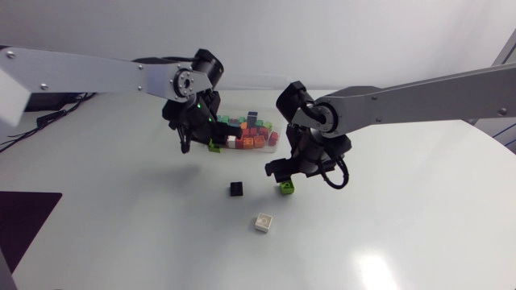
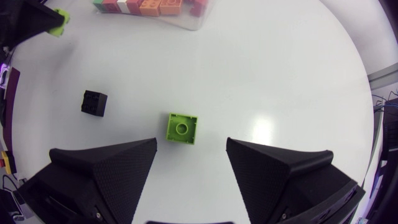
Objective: Place the duplo bricks in the container
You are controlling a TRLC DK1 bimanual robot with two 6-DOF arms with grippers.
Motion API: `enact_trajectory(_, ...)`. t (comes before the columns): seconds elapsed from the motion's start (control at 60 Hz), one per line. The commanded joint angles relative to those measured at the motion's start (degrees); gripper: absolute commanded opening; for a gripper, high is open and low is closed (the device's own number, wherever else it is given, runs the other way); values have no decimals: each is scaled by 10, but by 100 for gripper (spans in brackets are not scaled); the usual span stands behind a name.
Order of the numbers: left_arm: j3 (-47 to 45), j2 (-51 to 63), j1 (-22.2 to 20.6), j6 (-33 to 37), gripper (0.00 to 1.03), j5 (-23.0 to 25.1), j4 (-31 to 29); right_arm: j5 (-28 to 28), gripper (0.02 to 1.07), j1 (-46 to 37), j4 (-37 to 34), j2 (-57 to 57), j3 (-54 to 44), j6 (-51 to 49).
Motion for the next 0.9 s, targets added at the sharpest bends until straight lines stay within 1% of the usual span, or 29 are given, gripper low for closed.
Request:
enact_trajectory(0.0, -18, -40, 7, 4, 25, -8, 9, -5, 74, 4, -9, 32, 29, 22)
enact_trajectory(0.083, -20, -68, 11, 7, 25, -18, 25, -5, 73, 5, -14, 63, 51, 31)
enact_trajectory(0.183, -18, -94, 17, 9, 25, -22, 39, -7, 73, 11, -35, 94, 76, 43)
enact_trajectory(0.367, -13, -115, 26, 9, 26, -32, 60, -15, 72, 11, -58, 123, 94, 56)
enact_trajectory(0.433, -13, -124, 29, 9, 26, -34, 79, -18, 61, 10, -54, 130, 95, 56)
enact_trajectory(0.6, -8, -126, 36, 11, 27, -34, 115, -18, 61, 7, -56, 142, 102, 63)
enact_trajectory(0.617, -3, -121, 36, 11, 27, -34, 121, -18, 59, 8, -58, 145, 102, 65)
enact_trajectory(0.667, 1, -117, 38, 13, 27, -34, 130, -17, 48, 7, -58, 149, 102, 65)
enact_trajectory(0.683, 3, -113, 38, 14, 27, -34, 132, -17, 46, 7, -58, 150, 102, 65)
enact_trajectory(0.817, 14, -103, 42, 15, 28, -34, 158, -16, 42, 6, -62, 149, 102, 64)
enact_trajectory(0.833, 16, -99, 43, 17, 28, -34, 167, -16, 40, 7, -62, 145, 100, 64)
enact_trajectory(0.883, 25, -90, 44, 18, 28, -34, 181, -15, 38, 8, -60, 131, 94, 61)
